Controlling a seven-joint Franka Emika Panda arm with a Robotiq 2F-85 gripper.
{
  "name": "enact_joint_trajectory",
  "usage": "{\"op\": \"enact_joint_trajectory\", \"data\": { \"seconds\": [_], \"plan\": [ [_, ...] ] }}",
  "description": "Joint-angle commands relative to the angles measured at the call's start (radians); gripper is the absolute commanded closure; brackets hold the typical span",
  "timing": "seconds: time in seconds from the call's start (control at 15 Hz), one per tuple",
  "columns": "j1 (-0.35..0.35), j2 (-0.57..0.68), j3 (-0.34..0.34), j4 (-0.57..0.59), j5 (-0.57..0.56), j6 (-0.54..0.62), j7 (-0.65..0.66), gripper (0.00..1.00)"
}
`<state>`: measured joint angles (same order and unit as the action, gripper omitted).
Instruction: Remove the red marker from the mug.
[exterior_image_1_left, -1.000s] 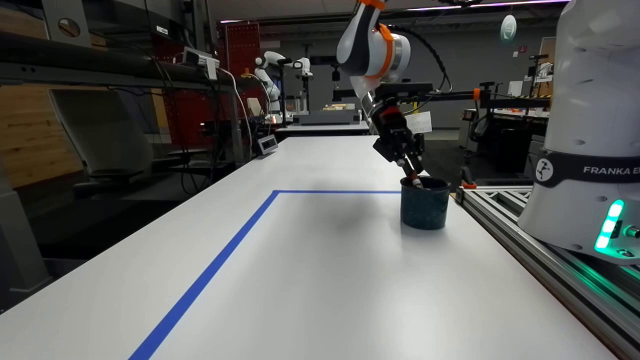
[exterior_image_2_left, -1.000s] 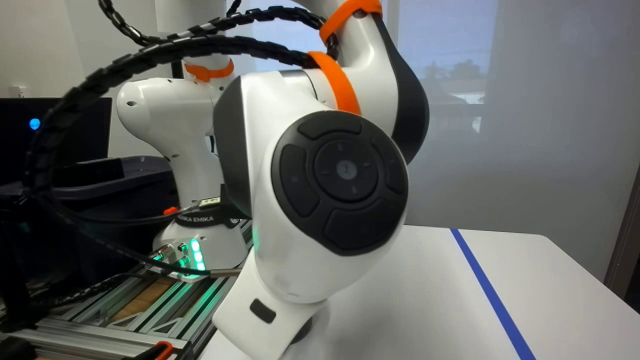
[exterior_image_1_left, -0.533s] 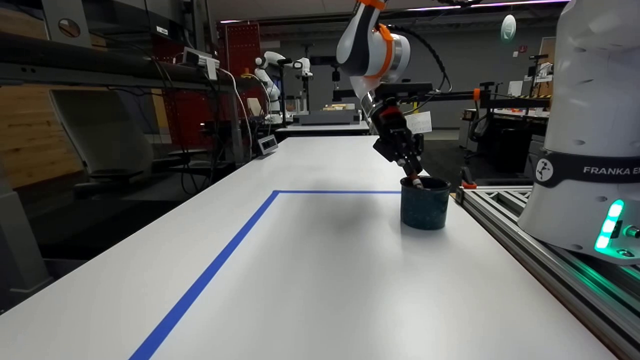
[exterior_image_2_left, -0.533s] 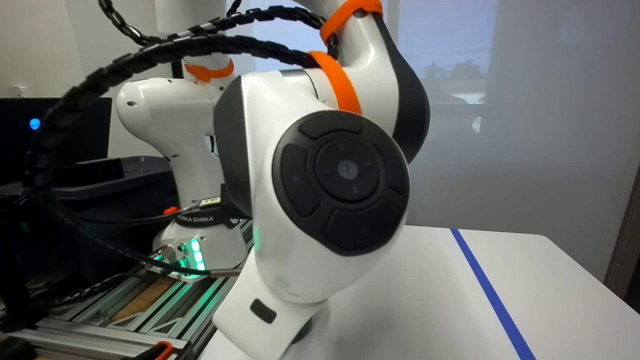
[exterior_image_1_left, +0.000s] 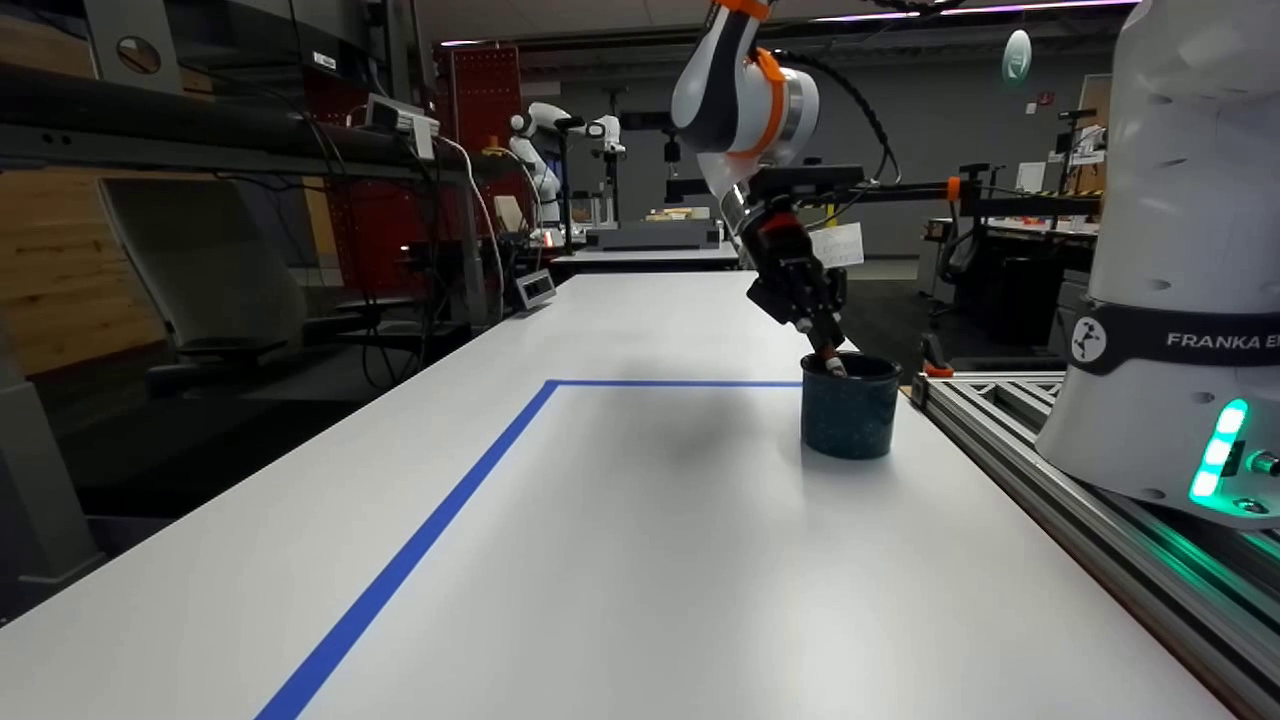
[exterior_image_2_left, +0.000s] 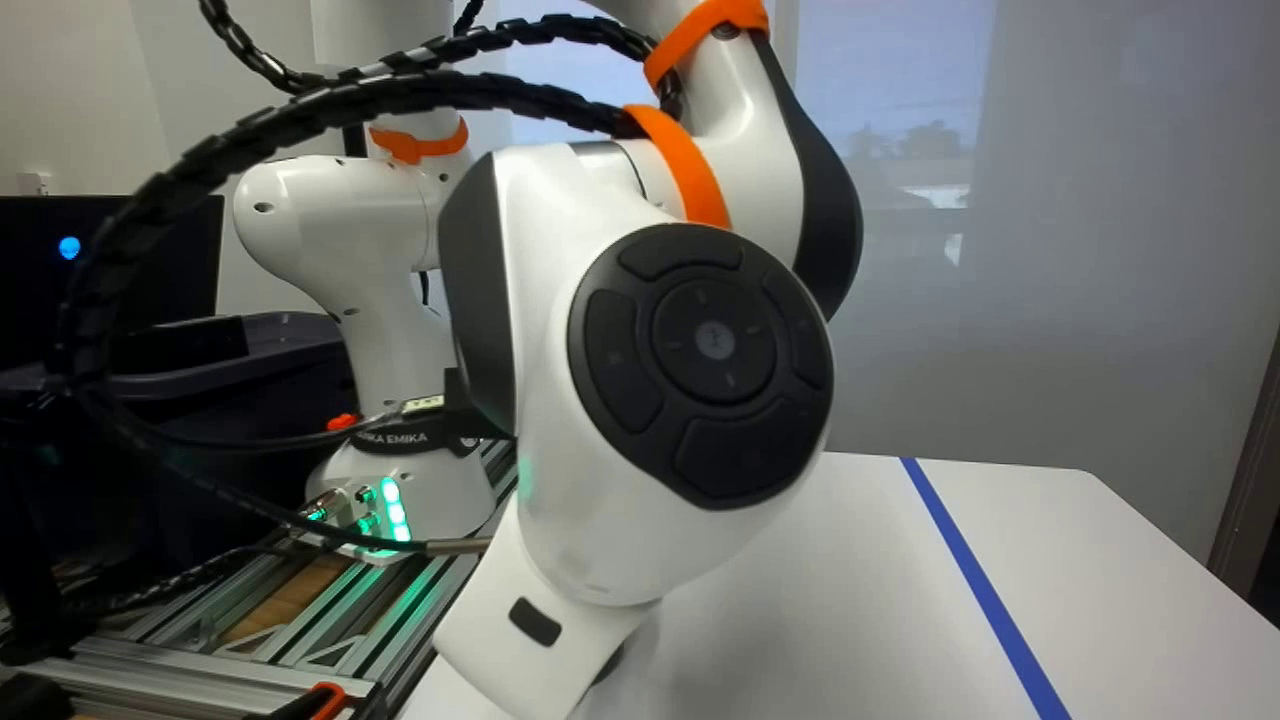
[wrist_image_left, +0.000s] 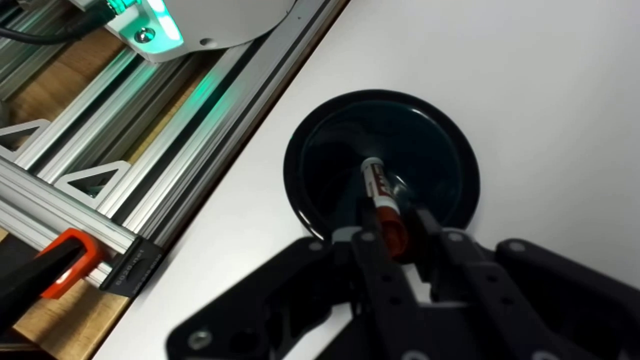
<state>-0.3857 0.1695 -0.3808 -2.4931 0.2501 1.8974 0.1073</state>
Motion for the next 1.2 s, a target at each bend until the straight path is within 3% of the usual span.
{"op": "enact_joint_trajectory", "data": {
  "seconds": [0.0,0.4,0.73,1.13],
  "plan": [
    [0.014,-0.049,0.008,0.0,-0.029,-0.06,0.0,0.95],
    [0.017,-0.142,0.014,0.102,-0.013,-0.387,0.001,0.95],
    [-0.004,-0.123,-0.007,0.241,0.097,-0.579,-0.022,0.95],
    [-0.01,-0.054,-0.009,0.257,0.226,-0.504,-0.077,0.95]
  ]
}}
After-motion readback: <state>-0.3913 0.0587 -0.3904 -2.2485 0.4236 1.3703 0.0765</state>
